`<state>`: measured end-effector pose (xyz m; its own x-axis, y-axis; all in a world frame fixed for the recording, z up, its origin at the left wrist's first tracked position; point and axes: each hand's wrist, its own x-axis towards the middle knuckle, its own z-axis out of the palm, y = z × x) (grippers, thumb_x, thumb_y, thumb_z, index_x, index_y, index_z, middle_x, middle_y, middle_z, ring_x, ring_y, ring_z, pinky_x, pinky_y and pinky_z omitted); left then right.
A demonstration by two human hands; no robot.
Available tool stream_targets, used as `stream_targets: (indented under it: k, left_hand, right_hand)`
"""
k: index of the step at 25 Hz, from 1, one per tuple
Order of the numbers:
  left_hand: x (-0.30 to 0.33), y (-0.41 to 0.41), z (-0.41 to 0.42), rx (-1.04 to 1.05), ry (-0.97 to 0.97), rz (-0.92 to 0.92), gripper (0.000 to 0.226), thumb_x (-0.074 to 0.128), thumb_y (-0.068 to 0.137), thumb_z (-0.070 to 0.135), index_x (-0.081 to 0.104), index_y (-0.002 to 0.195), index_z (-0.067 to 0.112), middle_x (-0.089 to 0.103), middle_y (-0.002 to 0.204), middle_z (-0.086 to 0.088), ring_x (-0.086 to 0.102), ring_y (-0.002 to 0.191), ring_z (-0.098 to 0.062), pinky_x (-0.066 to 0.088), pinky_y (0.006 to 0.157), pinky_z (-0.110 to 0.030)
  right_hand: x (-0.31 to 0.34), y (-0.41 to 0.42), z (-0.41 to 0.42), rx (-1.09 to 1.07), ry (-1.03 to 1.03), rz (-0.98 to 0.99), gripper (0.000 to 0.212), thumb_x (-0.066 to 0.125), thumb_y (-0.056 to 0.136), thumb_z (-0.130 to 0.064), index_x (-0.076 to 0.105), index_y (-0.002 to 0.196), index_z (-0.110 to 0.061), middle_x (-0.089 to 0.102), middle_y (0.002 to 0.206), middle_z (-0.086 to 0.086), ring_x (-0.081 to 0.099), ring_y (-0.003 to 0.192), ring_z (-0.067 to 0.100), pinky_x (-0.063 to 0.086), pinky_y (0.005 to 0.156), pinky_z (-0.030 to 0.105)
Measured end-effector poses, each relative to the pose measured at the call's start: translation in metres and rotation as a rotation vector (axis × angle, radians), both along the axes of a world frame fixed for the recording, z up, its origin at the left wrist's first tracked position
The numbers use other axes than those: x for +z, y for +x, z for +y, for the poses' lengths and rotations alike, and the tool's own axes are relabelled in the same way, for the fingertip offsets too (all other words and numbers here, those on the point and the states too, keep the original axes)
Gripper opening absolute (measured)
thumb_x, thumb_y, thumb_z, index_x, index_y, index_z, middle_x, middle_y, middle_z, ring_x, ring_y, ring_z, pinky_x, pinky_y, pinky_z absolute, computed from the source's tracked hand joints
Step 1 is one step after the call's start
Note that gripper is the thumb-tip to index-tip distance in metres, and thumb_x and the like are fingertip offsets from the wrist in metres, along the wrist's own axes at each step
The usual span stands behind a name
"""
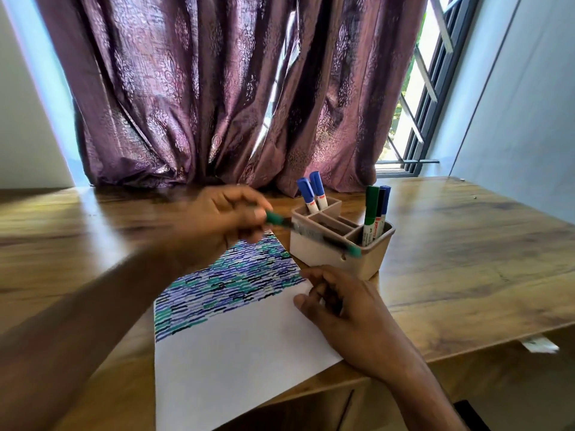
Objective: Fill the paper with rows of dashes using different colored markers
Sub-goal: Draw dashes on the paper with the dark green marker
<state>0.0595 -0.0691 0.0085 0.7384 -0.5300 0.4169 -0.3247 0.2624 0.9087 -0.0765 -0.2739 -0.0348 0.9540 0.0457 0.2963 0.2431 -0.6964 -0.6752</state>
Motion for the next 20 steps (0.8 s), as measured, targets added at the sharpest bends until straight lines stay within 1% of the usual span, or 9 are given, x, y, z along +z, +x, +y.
stream_targets:
  k: [3, 5, 7, 8, 9, 11, 12, 16, 20]
  left_hand:
    - [-0.027, -0.013, -0.007, -0.14, 0.335, -0.153, 0.015, 0.071, 0.081, -0.002, 0.07, 0.096, 0.0, 0.073, 0.084, -0.018, 0.068, 0.069, -0.023, 0.057, 0.064, -0.027]
    - [-0.034, -0.015, -0.016, -0.18, 0.398, -0.211, 0.016, 0.07, 0.084, -0.004, 0.068, 0.099, -0.002, 0.074, 0.089, -0.018, 0.068, 0.073, -0.028, 0.058, 0.066, -0.033]
    - [-0.036, -0.019, -0.024, -0.185, 0.416, -0.262, 0.018, 0.073, 0.084, 0.002, 0.07, 0.102, 0.001, 0.073, 0.092, -0.019, 0.069, 0.079, -0.039, 0.06, 0.07, -0.047]
    - [-0.037, -0.022, -0.025, -0.177, 0.431, -0.291, 0.019, 0.074, 0.084, 0.007, 0.072, 0.103, 0.005, 0.073, 0.093, -0.017, 0.068, 0.081, -0.04, 0.059, 0.072, -0.052]
    - [-0.038, -0.024, -0.027, -0.171, 0.446, -0.312, 0.019, 0.075, 0.084, 0.011, 0.074, 0.103, 0.008, 0.074, 0.091, -0.015, 0.068, 0.081, -0.037, 0.059, 0.071, -0.051]
    - [-0.034, -0.026, -0.028, -0.184, 0.479, -0.321, 0.018, 0.072, 0.087, 0.013, 0.076, 0.103, 0.009, 0.075, 0.087, -0.01, 0.067, 0.076, -0.027, 0.057, 0.064, -0.038]
    - [-0.031, -0.026, -0.028, -0.205, 0.499, -0.311, 0.017, 0.069, 0.088, 0.012, 0.076, 0.104, 0.008, 0.075, 0.086, -0.012, 0.066, 0.075, -0.025, 0.055, 0.065, -0.034]
    - [-0.02, -0.018, -0.02, -0.35, 0.551, -0.229, 0.016, 0.065, 0.09, 0.009, 0.075, 0.103, 0.007, 0.069, 0.083, -0.024, 0.062, 0.073, -0.019, 0.053, 0.07, -0.031]
    - [-0.018, -0.013, -0.017, -0.437, 0.602, -0.159, 0.015, 0.062, 0.093, 0.008, 0.074, 0.1, 0.005, 0.066, 0.08, -0.017, 0.058, 0.07, -0.017, 0.05, 0.068, -0.026]
  right_hand:
    - [0.002, -0.002, 0.002, 0.039, 0.128, -0.039, 0.021, 0.058, 0.088, -0.049, 0.054, 0.108, -0.051, 0.061, 0.093, -0.019, 0.057, 0.09, -0.001, 0.053, 0.069, 0.015]
    - [0.003, -0.002, 0.0, 0.079, 0.214, -0.089, 0.019, 0.059, 0.089, -0.042, 0.061, 0.108, -0.041, 0.066, 0.093, -0.021, 0.063, 0.088, -0.001, 0.051, 0.066, 0.011]
    - [0.002, -0.001, -0.003, 0.074, 0.277, -0.128, 0.017, 0.059, 0.089, -0.038, 0.066, 0.098, -0.026, 0.07, 0.083, -0.014, 0.067, 0.079, 0.003, 0.051, 0.065, 0.012]
    - [0.001, -0.001, -0.004, 0.061, 0.307, -0.139, 0.019, 0.059, 0.087, -0.038, 0.066, 0.092, -0.021, 0.071, 0.079, -0.011, 0.067, 0.075, 0.005, 0.051, 0.065, 0.014]
    - [0.001, -0.002, -0.006, 0.046, 0.334, -0.154, 0.022, 0.06, 0.084, -0.039, 0.065, 0.087, -0.018, 0.072, 0.077, -0.009, 0.068, 0.073, 0.006, 0.052, 0.064, 0.015]
    - [-0.001, -0.004, -0.009, 0.032, 0.356, -0.214, 0.026, 0.062, 0.081, -0.039, 0.067, 0.08, -0.013, 0.072, 0.072, -0.008, 0.067, 0.068, 0.006, 0.052, 0.06, 0.015]
    - [-0.002, -0.005, -0.009, 0.043, 0.347, -0.248, 0.027, 0.063, 0.08, -0.037, 0.067, 0.078, -0.01, 0.072, 0.071, -0.008, 0.067, 0.067, 0.007, 0.051, 0.059, 0.013]
    - [-0.009, -0.006, -0.007, 0.178, 0.28, -0.31, 0.025, 0.07, 0.08, -0.026, 0.064, 0.081, -0.002, 0.069, 0.075, -0.013, 0.069, 0.069, 0.012, 0.053, 0.059, 0.013]
    - [-0.013, -0.006, -0.005, 0.2, 0.237, -0.349, 0.025, 0.071, 0.081, -0.027, 0.063, 0.081, -0.004, 0.065, 0.077, -0.015, 0.067, 0.068, 0.012, 0.052, 0.057, 0.012]
